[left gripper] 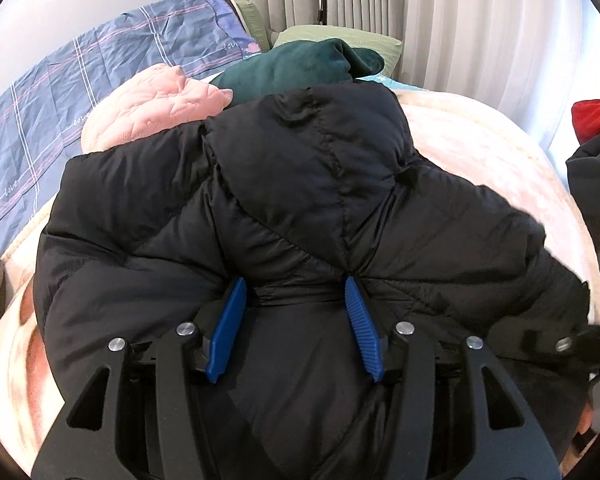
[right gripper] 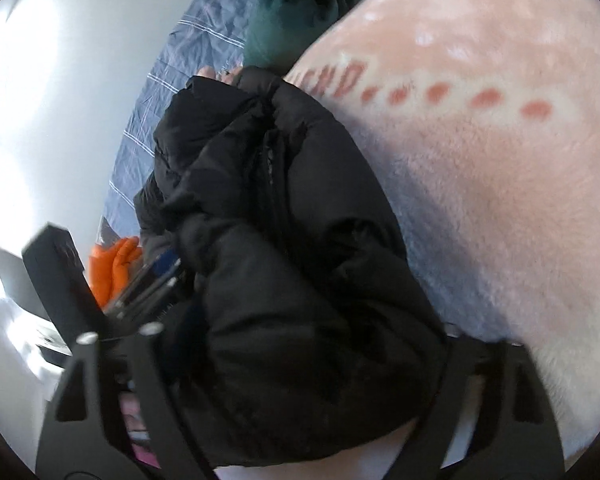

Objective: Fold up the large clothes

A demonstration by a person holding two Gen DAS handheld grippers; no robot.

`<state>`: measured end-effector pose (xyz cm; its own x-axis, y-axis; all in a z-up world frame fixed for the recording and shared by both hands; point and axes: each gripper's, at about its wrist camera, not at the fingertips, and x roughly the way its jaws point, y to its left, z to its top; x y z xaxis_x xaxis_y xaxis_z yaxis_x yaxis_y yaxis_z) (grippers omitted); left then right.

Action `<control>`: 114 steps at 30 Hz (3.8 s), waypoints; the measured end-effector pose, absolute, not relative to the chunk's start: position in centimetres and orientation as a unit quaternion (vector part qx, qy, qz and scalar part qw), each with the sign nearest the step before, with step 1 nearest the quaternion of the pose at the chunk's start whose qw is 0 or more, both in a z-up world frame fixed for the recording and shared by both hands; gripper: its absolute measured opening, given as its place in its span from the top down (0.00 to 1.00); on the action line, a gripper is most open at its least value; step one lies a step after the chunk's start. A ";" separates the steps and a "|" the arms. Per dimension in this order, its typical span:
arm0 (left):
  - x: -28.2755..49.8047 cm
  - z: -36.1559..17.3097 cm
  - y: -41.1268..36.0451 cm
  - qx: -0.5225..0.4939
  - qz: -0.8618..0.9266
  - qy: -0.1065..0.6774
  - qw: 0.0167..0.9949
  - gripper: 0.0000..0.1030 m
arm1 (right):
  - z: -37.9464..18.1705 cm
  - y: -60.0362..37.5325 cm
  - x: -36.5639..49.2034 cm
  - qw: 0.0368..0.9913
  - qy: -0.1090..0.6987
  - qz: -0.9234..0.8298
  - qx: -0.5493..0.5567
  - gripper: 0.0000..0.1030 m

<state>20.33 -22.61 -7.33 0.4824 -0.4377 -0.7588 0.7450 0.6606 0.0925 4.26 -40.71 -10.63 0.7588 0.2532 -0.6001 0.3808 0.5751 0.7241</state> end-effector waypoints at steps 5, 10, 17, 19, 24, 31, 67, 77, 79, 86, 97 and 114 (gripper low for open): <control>20.2 -7.2 -22.5 0.213 -0.362 0.360 0.833 0.45 | -11.7 -41.5 3.9 0.803 0.346 0.002 0.485 0.58; 20.2 -5.8 -21.4 0.190 -0.373 0.355 0.836 0.38 | -11.9 -41.9 3.9 0.806 0.348 0.008 0.478 0.59; 22.9 -4.1 -13.4 0.077 -0.280 0.325 0.900 0.19 | -12.2 -42.1 2.8 0.813 0.348 0.022 0.467 0.58; 24.1 -5.1 -11.6 0.043 -0.271 0.356 0.893 0.14 | -12.1 -41.9 2.9 0.817 0.347 0.023 0.460 0.56; 24.7 -6.2 -11.0 -0.008 -0.278 0.388 0.879 0.02 | -11.7 -41.1 3.3 0.830 0.350 0.019 0.434 0.53; 27.6 -9.5 -8.9 -0.138 -0.322 0.471 0.810 0.01 | -11.6 -41.0 3.6 0.831 0.358 0.030 0.425 0.53; 52.0 0.4 -4.8 0.095 0.010 0.273 0.957 0.01 | -10.5 -15.2 48.2 0.904 0.378 0.019 0.196 0.40; 46.7 -3.5 -1.0 0.068 -0.044 0.310 0.947 0.01 | -8.7 -15.8 43.6 0.904 0.378 0.053 0.193 0.19; 43.7 -3.2 0.1 0.061 -0.049 0.297 0.952 0.01 | -7.5 -15.9 41.3 0.912 0.366 0.064 0.174 0.15; 32.2 0.1 -0.4 0.036 -0.057 0.254 0.965 0.01 | -2.6 -17.4 29.5 0.951 0.304 0.043 0.020 0.07; 16.7 2.2 -2.9 0.040 -0.045 0.227 0.972 0.01 | 1.8 -19.5 13.4 0.965 0.259 0.014 0.029 0.02; 8.1 3.0 -3.9 0.061 -0.047 0.213 0.974 0.01 | 3.5 -20.2 5.0 0.967 0.253 -0.010 0.026 0.02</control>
<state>8.14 -3.89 2.96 0.9051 -0.0649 -0.4203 0.1169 0.9882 0.0991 5.03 -20.17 3.45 0.8720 -0.0057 -0.4895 0.0324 0.9984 0.0460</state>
